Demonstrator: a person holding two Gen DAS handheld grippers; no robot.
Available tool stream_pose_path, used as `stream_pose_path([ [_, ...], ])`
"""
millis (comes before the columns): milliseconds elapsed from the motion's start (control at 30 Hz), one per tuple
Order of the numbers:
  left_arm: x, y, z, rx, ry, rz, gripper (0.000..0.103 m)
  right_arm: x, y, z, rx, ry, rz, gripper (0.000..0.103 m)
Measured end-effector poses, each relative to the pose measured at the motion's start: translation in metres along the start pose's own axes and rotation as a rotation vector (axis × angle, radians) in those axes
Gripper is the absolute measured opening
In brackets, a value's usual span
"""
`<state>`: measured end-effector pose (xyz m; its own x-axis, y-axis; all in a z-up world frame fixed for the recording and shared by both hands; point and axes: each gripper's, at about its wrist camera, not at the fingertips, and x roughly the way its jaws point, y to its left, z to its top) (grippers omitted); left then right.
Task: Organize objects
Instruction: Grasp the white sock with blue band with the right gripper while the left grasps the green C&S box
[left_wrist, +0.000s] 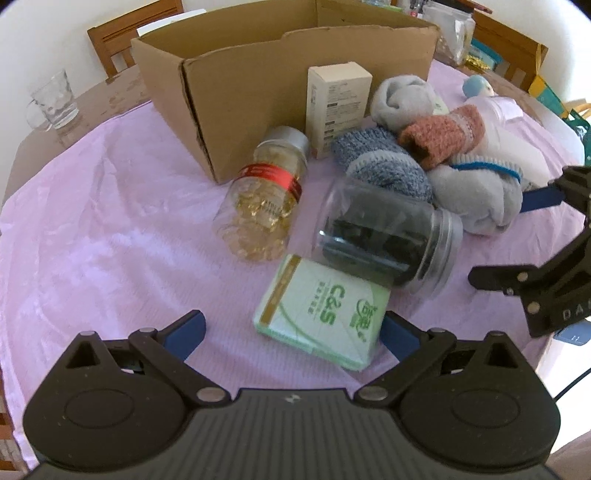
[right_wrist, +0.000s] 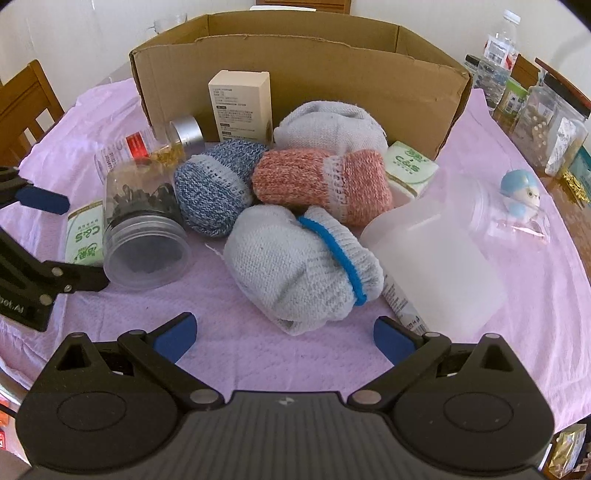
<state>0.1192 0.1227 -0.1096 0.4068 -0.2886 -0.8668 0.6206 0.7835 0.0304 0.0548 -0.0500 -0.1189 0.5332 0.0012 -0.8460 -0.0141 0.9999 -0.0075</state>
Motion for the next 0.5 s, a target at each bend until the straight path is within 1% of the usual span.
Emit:
stream_pose_path([
  [133,0.004,0.007,0.002,-0.042,0.002,-0.008,0.102,0.0,0.001,0.0,0.0,-0.01,0.0,0.103],
  [333,0.003,0.028,0.001,-0.122,0.01,0.041,0.102,-0.002,0.0,-0.006,0.017,-0.051,-0.012,0.103],
  [433,0.003,0.029,0.002,-0.119,0.0,0.047,0.101,0.0,0.001,-0.006,0.034,-0.06,-0.022,0.103],
  [500,0.003,0.025,0.004,-0.101,-0.011,0.035,0.099,0.001,0.001,-0.003,0.045,-0.059,-0.03,0.103],
])
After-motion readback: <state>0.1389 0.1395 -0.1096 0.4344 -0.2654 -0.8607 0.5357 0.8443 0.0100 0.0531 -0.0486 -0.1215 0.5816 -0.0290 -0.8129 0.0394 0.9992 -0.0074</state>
